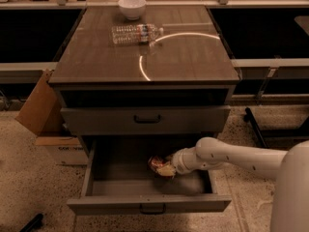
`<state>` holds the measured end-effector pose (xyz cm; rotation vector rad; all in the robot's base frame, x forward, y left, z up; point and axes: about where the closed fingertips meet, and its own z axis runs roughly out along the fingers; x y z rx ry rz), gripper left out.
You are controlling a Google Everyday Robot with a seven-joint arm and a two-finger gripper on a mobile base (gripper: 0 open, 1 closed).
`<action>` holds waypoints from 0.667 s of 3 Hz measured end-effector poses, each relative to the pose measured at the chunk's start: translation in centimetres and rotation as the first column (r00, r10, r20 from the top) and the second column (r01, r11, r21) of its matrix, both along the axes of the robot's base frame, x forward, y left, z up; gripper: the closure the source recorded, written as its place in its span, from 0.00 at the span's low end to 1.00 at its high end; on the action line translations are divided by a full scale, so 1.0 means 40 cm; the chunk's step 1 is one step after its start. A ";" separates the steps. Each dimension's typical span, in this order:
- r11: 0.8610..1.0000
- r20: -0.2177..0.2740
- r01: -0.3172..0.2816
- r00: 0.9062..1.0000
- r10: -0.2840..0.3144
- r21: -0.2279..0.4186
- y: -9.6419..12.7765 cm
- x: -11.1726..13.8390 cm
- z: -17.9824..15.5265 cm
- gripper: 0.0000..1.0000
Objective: Place coke can into middle drawer
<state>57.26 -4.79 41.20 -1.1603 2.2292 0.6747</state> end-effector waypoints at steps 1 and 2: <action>1.000 -0.010 0.002 1.000 -0.002 0.000 -0.008 0.000 -0.010 0.11; 1.000 -0.013 0.021 1.000 -0.021 0.018 -0.047 -0.017 0.001 0.00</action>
Offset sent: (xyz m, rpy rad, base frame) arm -0.0131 -0.0465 0.0082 0.0369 0.0121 -0.0591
